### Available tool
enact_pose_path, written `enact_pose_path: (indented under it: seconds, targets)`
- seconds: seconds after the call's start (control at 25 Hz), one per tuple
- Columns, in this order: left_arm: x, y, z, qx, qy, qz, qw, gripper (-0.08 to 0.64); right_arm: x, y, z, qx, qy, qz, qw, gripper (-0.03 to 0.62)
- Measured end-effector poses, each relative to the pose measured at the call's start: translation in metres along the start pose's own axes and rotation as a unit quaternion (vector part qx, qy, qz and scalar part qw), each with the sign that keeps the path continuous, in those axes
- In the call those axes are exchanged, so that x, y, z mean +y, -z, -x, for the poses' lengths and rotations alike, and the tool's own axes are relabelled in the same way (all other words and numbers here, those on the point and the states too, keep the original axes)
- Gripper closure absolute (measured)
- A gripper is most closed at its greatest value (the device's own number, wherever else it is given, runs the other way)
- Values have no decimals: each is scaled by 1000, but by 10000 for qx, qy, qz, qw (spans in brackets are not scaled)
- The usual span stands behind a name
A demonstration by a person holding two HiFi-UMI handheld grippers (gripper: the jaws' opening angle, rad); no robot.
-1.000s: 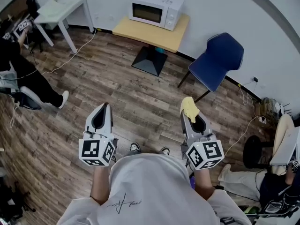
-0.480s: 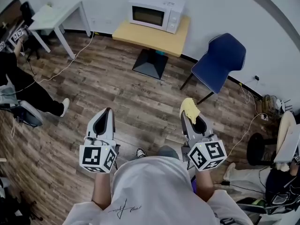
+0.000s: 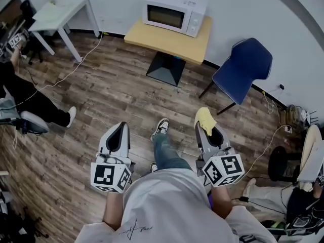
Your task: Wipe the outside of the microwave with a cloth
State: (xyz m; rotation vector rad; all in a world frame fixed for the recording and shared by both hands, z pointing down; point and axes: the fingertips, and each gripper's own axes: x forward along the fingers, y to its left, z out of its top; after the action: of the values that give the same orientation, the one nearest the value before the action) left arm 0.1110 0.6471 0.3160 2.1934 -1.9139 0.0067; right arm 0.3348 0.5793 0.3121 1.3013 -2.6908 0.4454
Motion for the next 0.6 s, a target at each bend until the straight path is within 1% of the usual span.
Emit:
enact_pose_path:
  seconds: [0.12, 0.24, 0.44, 0.6]
  targets:
    - [16, -2, -17, 17, -42, 33, 10000, 566, -2, 1, -33, 8, -104, -71, 9999, 471]
    - [33, -11, -49, 71, -106, -3, 9999, 566, -13, -6, -77, 16, -221, -170, 9996, 471]
    - [51, -32, -119, 212, 81, -160, 9996, 566, -36, -26, -149, 61, -329, -238, 9992, 471]
    - [63, -41, -174, 323, 220, -154, 9991, 566, -56, -37, -198, 169, -348, -285, 9988, 471]
